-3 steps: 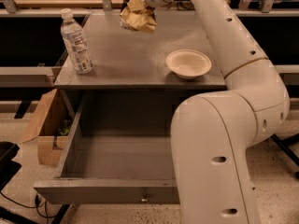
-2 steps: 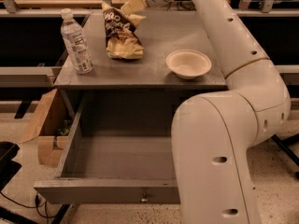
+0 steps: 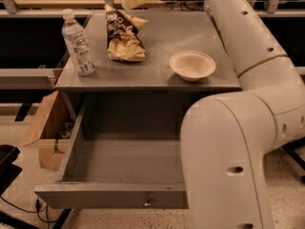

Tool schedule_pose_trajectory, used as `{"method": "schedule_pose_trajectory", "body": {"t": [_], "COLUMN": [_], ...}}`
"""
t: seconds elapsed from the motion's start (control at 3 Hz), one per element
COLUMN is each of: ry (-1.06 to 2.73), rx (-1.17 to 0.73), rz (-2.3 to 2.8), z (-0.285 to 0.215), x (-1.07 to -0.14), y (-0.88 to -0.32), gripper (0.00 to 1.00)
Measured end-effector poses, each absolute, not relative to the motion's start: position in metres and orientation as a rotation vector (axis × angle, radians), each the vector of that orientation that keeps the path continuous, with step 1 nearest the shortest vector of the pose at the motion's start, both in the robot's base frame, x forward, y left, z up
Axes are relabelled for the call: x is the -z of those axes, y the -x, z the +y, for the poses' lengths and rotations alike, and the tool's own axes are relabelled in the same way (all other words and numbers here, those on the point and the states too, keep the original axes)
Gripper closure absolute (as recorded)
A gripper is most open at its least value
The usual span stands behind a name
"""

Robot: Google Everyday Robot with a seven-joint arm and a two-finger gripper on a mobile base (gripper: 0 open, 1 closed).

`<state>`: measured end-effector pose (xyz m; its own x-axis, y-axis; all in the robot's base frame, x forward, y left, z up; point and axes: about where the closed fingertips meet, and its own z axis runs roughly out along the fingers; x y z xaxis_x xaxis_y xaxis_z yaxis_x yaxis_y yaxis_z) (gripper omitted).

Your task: Pick brown chip bag from top drawer and place on counter

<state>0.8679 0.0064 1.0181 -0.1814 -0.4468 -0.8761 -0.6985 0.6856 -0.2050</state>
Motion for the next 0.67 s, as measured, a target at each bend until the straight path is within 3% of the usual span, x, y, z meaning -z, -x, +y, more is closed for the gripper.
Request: {"method": "schedule_pose_trajectory", "body": {"t": [0.67], "ry": [0.702], "rx": [-0.085], "rz": [1.805], "z": [-0.095], "x": [-1.126], "y": [-0.797], "gripper": [0.00]}}
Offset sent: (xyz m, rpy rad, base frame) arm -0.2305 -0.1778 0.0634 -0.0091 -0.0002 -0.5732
